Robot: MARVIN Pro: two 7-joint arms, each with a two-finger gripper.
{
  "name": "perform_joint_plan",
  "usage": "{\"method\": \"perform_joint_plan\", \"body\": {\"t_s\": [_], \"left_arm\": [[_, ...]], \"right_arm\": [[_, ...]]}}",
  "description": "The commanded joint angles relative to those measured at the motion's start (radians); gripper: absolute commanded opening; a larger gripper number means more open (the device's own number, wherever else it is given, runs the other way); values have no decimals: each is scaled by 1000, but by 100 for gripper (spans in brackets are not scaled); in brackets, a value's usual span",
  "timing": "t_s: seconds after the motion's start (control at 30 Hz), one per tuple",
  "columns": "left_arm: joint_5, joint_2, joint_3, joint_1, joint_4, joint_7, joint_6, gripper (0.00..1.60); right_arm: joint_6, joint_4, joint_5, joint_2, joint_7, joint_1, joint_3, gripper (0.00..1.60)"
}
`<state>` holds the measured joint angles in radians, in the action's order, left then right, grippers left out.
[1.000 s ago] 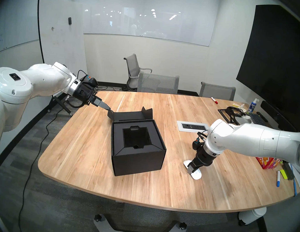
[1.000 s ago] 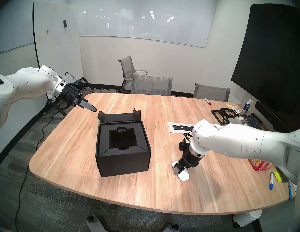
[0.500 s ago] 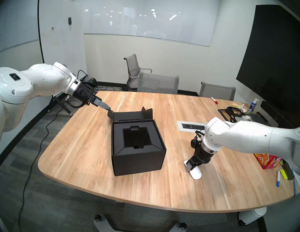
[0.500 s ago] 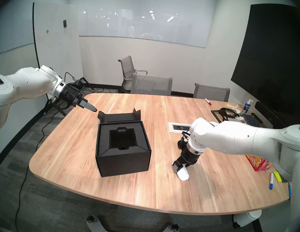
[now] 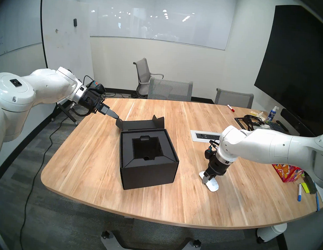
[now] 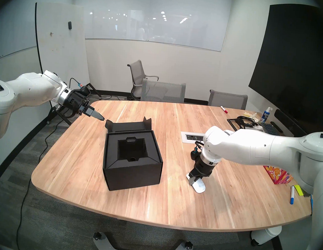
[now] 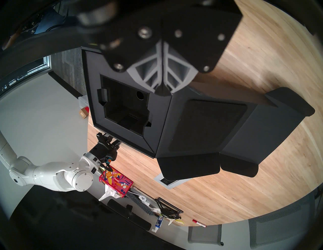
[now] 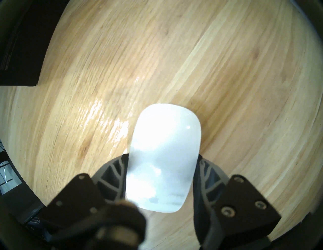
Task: Open the box and place the mouse inside
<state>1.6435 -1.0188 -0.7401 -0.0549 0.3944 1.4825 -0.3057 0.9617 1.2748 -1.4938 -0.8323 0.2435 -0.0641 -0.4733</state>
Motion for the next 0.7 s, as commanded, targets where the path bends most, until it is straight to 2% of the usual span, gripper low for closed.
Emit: {"method": "perform_joint_plan", "body": {"t_s": [0.0, 0.17, 0.37, 0.67], "left_arm": [[2, 0, 8, -19, -1, 1, -2, 0], [2, -1, 7, -18, -2, 1, -2, 0], [2, -1, 8, -18, -3, 1, -2, 0], [2, -1, 8, -18, -3, 1, -2, 0]], "right_arm": [[-2, 75, -27, 51, -7, 36, 21, 0], [-2, 117, -27, 96, -8, 85, 29, 0], [-2, 146, -21, 115, -7, 139, 21, 0], [-2, 144, -8, 105, 9, 208, 6, 0]]}}
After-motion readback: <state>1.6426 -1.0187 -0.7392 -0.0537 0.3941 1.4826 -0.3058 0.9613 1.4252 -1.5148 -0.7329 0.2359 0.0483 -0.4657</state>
